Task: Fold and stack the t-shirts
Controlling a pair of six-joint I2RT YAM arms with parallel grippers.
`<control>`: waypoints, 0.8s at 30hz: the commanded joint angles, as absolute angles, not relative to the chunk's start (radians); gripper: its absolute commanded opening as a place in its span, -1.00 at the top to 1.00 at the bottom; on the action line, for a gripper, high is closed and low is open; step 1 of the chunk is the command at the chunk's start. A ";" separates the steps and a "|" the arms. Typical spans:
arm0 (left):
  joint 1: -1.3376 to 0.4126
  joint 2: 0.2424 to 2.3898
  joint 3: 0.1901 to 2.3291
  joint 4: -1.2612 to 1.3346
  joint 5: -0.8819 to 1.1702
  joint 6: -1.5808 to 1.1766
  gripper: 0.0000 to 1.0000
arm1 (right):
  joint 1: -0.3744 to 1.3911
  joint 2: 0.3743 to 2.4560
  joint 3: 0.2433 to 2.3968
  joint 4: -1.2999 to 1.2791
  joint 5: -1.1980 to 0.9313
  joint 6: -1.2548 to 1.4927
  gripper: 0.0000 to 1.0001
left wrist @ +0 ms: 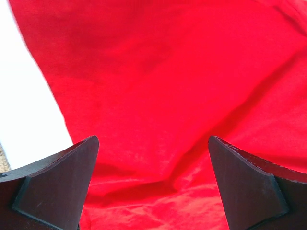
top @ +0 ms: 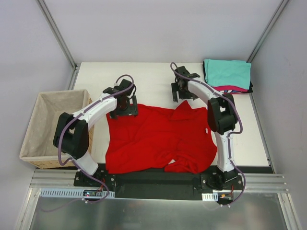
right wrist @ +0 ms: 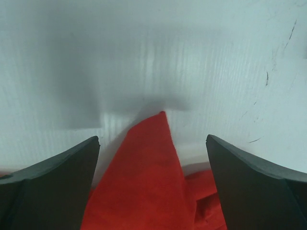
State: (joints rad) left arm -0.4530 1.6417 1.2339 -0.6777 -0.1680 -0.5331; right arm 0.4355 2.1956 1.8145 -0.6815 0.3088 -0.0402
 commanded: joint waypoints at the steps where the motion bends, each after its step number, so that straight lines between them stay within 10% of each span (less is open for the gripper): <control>1: -0.442 1.644 1.238 -0.673 -0.173 -0.554 -0.98 | 0.407 2.198 1.847 -0.681 0.276 -0.025 -0.96; 4: -0.442 1.649 1.250 -0.673 -0.173 -0.554 -0.98 | 0.402 2.212 1.847 -0.680 0.278 -0.025 -0.98; 11: -0.434 1.657 1.243 -0.673 -0.199 -0.557 -0.98 | 0.391 2.241 1.839 -0.663 0.261 -0.009 0.08; 24: -0.339 1.586 1.143 -0.669 -0.222 -0.621 -0.98 | 0.391 2.240 1.798 -0.650 0.236 0.026 0.99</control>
State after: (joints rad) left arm -0.3634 1.6505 1.1721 -0.6613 -0.1932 -0.5785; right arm 0.3923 2.2513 1.8133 -0.6537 0.2470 0.0010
